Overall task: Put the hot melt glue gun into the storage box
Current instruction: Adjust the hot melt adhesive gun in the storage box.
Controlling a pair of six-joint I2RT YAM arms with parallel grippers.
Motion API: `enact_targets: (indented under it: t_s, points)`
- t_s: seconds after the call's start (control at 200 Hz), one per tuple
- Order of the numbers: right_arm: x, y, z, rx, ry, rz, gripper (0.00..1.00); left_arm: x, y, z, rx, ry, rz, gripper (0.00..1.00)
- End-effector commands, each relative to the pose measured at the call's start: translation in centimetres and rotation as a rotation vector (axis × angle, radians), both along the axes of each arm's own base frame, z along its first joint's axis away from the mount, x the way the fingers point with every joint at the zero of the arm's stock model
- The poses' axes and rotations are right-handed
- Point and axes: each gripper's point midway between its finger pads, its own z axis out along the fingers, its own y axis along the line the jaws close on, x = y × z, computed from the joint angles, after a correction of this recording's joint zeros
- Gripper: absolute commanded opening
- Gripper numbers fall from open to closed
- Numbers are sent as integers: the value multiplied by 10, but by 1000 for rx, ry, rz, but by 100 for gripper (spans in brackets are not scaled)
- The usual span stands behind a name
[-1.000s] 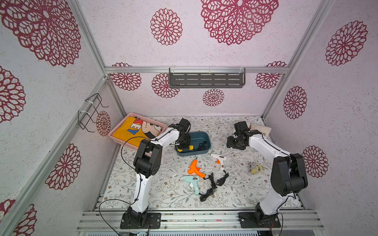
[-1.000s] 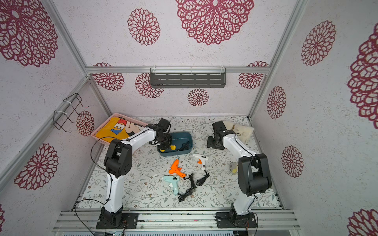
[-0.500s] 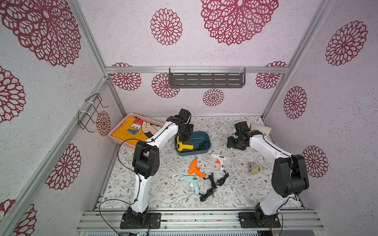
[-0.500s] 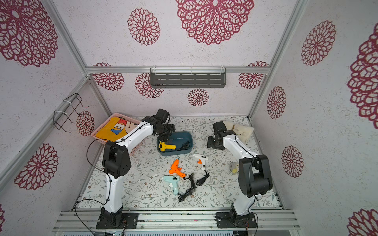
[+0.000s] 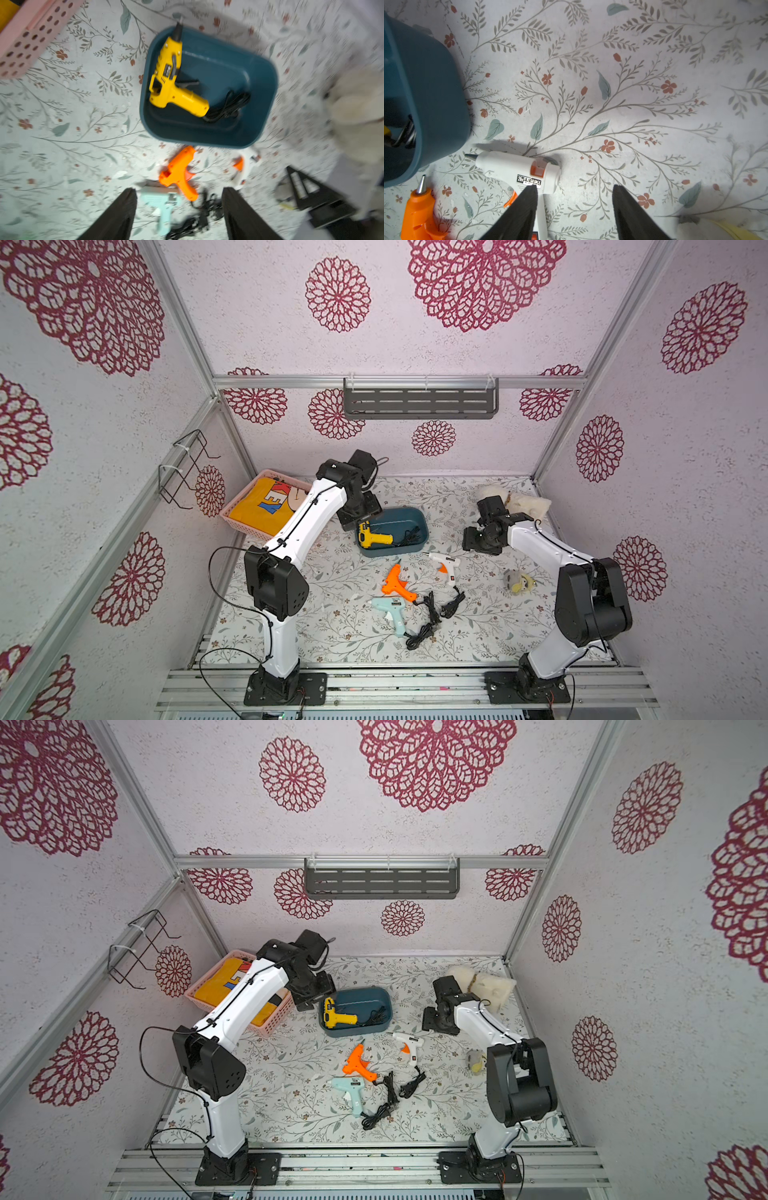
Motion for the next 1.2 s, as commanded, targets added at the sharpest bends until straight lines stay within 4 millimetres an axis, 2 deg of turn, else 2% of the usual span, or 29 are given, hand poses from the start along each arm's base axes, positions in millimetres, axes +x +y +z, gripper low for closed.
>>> enact_targets:
  t_s: [0.0,0.135,0.23,0.315,0.395,0.415,0.425,0.445,0.525,0.59,0.63,0.721,0.781,0.981,1.196]
  points:
    - [3,-2,16,6,-44,-10,64,-55,-14,-13,172,44,-386,72]
    - [3,-1,18,15,-46,-13,64,-74,-44,-34,215,32,-530,72]
    - [2,-1,18,15,-45,-15,64,-70,-48,-47,239,21,-533,72]
    - [3,-2,21,16,-51,-17,64,-51,-39,-45,312,-41,-502,73]
    - [3,-1,24,18,-57,-16,64,-26,-30,-34,331,-101,-440,74]
    - [4,-1,25,18,-58,-17,64,-19,-27,-29,325,-120,-421,74]
    - [4,-1,25,18,-59,-17,64,-14,-28,-38,334,-104,-415,74]
    - [4,-1,26,17,-59,-16,64,-7,-25,-40,335,-106,-399,74]
    - [7,-1,28,15,-65,-13,64,27,-21,-32,294,-163,-337,73]
    - [9,1,30,19,-67,-8,64,55,-16,-28,266,-195,-290,66]
    - [10,2,30,20,-69,-3,63,69,-15,-29,247,-210,-273,55]
    - [13,2,33,23,-76,-3,62,95,-8,-40,223,-207,-228,19]
    - [13,2,34,21,-81,-3,62,106,-1,-52,218,-185,-197,6]
    - [9,1,32,26,-80,-11,62,131,20,-79,225,-161,-145,5]
    - [8,1,32,27,-80,-12,62,152,25,-85,193,-185,-105,5]
